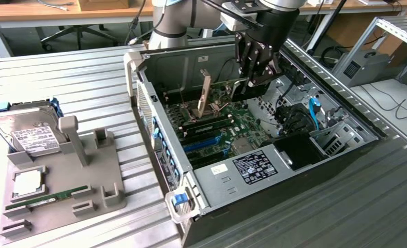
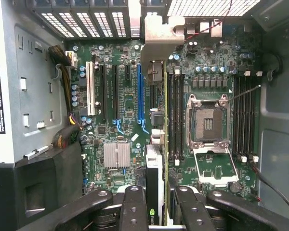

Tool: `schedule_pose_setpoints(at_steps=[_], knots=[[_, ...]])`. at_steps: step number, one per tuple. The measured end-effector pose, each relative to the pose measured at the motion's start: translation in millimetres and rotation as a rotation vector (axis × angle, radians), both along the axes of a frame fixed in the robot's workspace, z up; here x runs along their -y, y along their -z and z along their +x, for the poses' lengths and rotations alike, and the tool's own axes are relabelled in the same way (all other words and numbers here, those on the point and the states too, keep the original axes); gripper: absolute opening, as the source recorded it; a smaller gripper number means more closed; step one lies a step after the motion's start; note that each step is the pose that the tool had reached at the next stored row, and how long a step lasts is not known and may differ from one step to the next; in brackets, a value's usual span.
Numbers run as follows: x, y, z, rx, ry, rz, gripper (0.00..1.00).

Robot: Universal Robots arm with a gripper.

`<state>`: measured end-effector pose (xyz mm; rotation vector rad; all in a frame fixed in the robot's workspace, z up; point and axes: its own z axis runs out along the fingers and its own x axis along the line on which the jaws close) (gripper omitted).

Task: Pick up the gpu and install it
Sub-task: 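Insert the gpu into the slot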

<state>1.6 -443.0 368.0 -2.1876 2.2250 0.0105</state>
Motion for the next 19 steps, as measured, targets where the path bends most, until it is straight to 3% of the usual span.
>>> schedule_pose_setpoints(at_steps=[12,19], knots=[[0.0,0.3,-1.1,0.0,0.0,0.0,0.27],[0.0,5.8,-1.1,0.0001,0.0,0.0001,0.27]])
